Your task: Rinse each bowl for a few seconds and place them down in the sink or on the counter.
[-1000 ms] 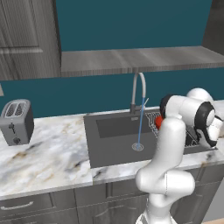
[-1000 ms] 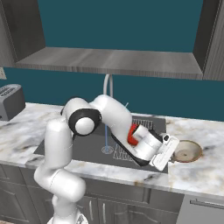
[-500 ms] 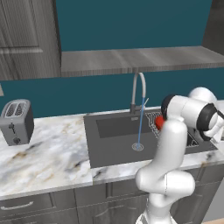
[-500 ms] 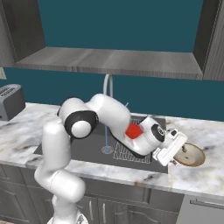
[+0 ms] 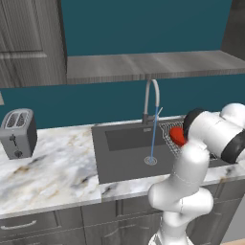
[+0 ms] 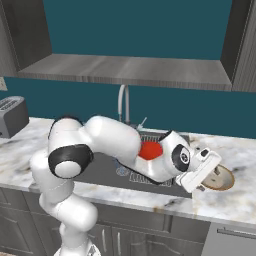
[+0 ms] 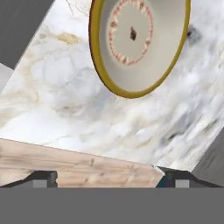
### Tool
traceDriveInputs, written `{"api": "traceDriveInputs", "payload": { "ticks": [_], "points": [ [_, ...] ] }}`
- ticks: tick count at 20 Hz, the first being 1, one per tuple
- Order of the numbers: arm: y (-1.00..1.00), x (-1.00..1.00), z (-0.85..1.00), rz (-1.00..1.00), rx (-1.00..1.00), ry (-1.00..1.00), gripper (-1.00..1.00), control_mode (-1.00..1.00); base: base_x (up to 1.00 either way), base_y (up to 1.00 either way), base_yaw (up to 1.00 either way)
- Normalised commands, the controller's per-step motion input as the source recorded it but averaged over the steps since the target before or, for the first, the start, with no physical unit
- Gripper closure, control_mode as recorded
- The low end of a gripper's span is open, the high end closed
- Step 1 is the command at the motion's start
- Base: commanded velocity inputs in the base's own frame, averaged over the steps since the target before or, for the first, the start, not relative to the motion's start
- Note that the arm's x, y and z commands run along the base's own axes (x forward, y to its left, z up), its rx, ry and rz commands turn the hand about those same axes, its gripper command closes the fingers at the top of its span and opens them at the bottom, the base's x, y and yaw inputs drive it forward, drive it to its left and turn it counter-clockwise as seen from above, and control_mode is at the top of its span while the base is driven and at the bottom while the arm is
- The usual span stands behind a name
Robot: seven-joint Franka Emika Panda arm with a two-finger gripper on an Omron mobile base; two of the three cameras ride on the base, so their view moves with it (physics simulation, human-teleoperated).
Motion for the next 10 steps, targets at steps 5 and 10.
{"api": "traceDriveInputs", "payload": {
  "ticks": [5, 10],
  "points": [
    [0.13, -0.83, 0.54, 0.04, 0.0, -0.27, -1.0, -1.0, 0.0, 0.0, 0.0],
    [0.27, -0.67, 0.72, 0.06, 0.0, -0.22, -1.0, -1.0, 0.0, 0.0, 0.0]
  ]
}}
